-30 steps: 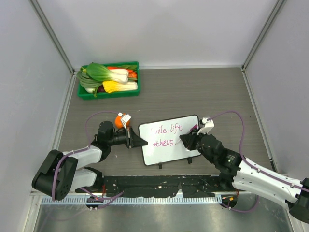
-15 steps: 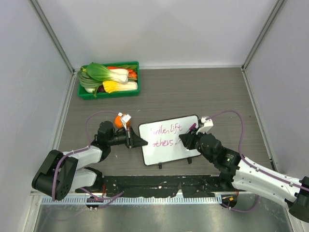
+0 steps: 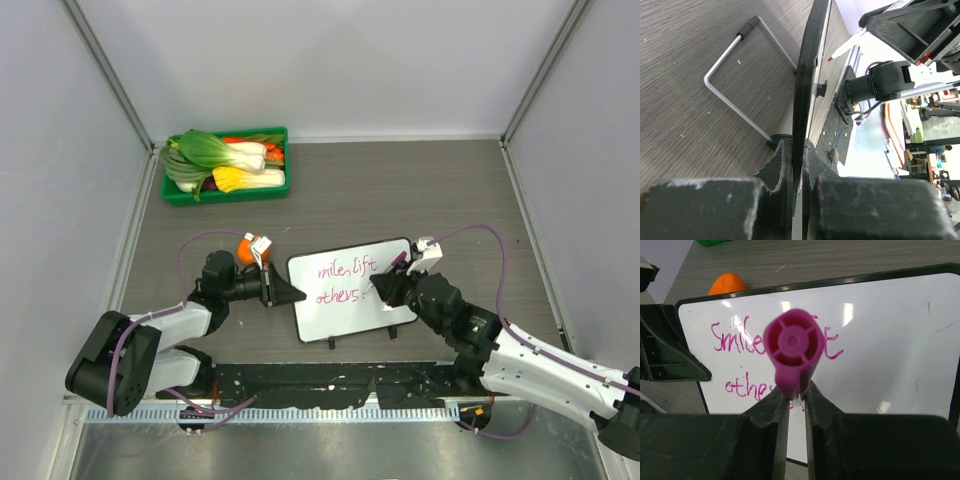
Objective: Write a sentence on the whiteboard
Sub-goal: Write a sentence on the whiteboard, then place the whiteboard at the center of the board, then pick up the whiteboard stand from the center of the board, then move the whiteboard stand to the center of the board, then put down the whiteboard marker without the cap at the center of the board.
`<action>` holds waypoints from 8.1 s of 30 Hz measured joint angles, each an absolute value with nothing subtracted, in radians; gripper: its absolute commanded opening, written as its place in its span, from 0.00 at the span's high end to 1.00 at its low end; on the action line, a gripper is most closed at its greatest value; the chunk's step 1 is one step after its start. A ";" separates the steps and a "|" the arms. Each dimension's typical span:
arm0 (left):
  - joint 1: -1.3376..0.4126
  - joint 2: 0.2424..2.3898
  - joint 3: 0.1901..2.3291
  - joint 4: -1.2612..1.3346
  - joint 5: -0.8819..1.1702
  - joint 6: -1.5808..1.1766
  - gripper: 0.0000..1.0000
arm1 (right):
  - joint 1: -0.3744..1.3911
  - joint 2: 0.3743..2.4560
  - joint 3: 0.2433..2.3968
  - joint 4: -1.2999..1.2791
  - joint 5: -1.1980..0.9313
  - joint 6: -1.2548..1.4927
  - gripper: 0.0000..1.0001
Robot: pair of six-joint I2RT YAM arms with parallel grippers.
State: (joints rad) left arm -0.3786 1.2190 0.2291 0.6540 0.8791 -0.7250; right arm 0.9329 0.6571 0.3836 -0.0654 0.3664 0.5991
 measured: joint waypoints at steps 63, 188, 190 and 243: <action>-0.382 1.176 0.229 0.593 0.849 -0.721 0.95 | 0.549 0.635 0.477 -0.302 -0.045 0.564 0.99; -1.422 1.692 0.854 -0.342 -0.795 -1.223 1.00 | 0.447 0.631 0.523 -0.203 -0.295 0.526 1.00; -1.392 1.707 0.869 -0.325 -0.789 -1.198 1.00 | 0.447 0.625 0.523 -0.203 -0.295 0.526 0.99; -1.295 1.607 0.808 -0.220 -0.587 -0.952 0.00 | 0.441 0.629 0.509 -0.253 -0.297 0.528 0.99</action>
